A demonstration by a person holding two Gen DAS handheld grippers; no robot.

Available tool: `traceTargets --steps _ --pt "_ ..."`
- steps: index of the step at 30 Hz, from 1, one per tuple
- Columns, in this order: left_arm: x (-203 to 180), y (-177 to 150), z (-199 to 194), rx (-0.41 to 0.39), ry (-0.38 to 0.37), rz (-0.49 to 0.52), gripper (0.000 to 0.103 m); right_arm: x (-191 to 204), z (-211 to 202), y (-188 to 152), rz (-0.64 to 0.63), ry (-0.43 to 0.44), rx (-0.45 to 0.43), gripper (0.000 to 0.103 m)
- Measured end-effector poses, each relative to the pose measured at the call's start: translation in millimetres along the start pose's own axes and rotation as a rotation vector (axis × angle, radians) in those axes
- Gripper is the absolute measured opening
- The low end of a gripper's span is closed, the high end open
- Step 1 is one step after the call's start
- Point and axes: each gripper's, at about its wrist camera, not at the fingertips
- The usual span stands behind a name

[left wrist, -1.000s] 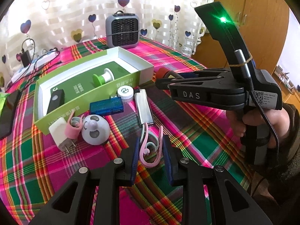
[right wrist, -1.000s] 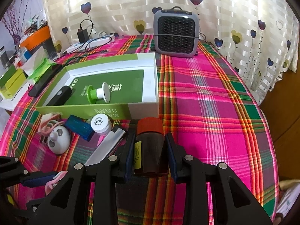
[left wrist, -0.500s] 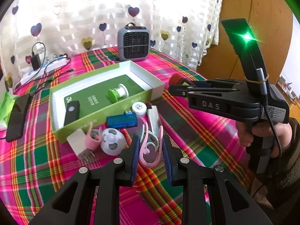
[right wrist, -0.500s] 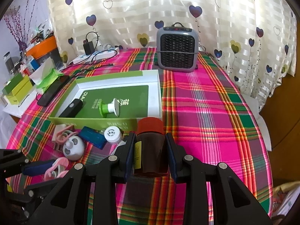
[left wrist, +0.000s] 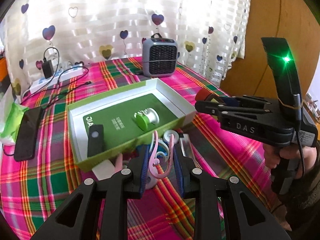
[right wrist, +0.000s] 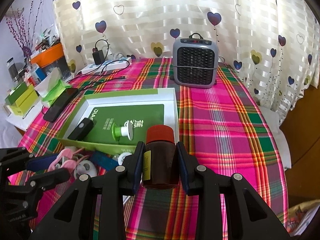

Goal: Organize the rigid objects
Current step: 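Carry the pink earhook into the green box with the left tool while the right tool carries the bottle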

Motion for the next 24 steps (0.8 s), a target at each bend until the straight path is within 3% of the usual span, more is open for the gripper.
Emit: traceTargets --steps 9,24 --pt "31.2 16.5 16.7 0.004 0.025 -0.054 0.023 13.3 13.6 20.9 -0.023 0.024 -0.005 0.033" --pt "83.9 40.7 55.9 0.032 0.09 -0.122 0.023 36.7 68.3 41.9 -0.06 0.06 0.071 0.033"
Point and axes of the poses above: each gripper's, at about its wrist camera, not at the fingertips, and z roughly the way its jaws point, x to its left, y to its top, and after that the axes turned 8 degrees about z, right-handed
